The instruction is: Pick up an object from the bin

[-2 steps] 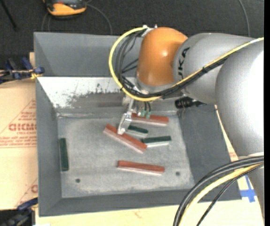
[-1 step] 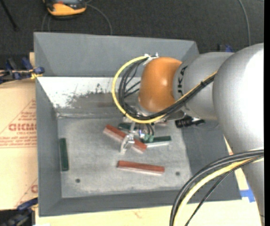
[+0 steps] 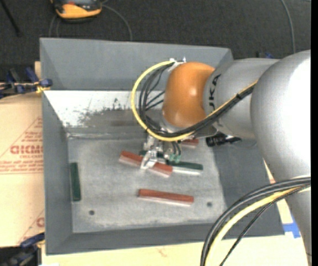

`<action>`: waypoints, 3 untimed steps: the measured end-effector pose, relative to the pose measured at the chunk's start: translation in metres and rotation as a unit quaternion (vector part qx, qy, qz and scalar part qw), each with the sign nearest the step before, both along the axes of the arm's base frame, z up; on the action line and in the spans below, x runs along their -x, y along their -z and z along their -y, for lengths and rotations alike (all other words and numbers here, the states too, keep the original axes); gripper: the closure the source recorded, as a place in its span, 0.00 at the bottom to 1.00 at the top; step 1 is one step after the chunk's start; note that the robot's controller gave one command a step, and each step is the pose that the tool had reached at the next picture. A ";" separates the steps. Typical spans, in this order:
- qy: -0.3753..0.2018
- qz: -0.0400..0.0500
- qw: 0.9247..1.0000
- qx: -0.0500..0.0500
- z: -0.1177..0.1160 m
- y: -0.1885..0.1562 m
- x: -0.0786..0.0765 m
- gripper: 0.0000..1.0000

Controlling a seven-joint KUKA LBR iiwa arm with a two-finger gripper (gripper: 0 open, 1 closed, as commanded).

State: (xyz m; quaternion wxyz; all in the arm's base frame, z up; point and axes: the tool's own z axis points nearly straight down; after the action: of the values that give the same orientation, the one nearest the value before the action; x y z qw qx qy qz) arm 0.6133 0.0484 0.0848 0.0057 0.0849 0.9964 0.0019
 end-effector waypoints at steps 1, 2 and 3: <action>0.000 0.000 1.000 0.000 0.000 0.000 0.000 1.00; 0.000 -0.001 1.000 0.000 0.000 -0.002 0.001 1.00; 0.000 -0.004 1.000 0.000 0.000 -0.009 0.001 1.00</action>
Offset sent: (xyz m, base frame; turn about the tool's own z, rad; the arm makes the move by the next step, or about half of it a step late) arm -0.0001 0.0000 0.0304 0.0000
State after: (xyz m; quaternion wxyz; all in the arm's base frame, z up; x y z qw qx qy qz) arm 0.6120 0.0480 0.0939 0.0017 0.0853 0.9964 0.0011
